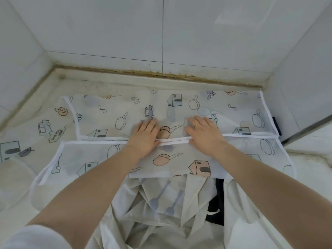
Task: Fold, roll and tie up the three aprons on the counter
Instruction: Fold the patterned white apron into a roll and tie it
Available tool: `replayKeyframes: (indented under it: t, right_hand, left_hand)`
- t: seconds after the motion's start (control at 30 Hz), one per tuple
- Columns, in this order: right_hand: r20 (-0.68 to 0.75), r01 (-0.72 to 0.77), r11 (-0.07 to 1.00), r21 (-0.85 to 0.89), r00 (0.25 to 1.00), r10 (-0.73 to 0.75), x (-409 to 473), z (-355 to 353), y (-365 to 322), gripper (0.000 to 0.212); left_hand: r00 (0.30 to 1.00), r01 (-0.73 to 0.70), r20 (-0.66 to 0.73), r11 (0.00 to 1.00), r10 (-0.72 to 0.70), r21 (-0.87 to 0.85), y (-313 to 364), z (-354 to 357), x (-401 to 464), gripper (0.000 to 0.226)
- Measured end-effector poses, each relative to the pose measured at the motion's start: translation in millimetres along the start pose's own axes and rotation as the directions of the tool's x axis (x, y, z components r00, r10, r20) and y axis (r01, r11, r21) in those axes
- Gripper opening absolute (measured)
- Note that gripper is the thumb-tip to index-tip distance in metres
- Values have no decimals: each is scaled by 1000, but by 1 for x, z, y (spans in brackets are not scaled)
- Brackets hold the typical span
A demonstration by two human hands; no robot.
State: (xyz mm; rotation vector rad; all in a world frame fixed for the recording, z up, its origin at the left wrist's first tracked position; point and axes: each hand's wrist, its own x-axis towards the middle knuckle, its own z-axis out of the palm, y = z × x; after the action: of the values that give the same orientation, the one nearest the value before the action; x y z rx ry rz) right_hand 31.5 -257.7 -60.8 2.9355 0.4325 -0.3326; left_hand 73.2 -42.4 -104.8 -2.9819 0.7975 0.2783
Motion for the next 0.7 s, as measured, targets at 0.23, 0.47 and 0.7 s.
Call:
replayKeyframes:
  t: [0.23,0.47,0.7]
  right_hand:
    - [94,-10,982,-190,995,28,20,-10,-3,34]
    - [-231,-174,966,-193,965,128,39,-49,20,21]
    - [176,-71,981,-182,979,103,40,-35,-2,33]
  left_hand:
    - [961,-265,-93,963,261,-41,-15,-8,6,53]
    - [839,-344,-382,921,388,181,-43,-11,9,21]
    - [950,-232,-115,900,291,368,-48,-24,18,12]
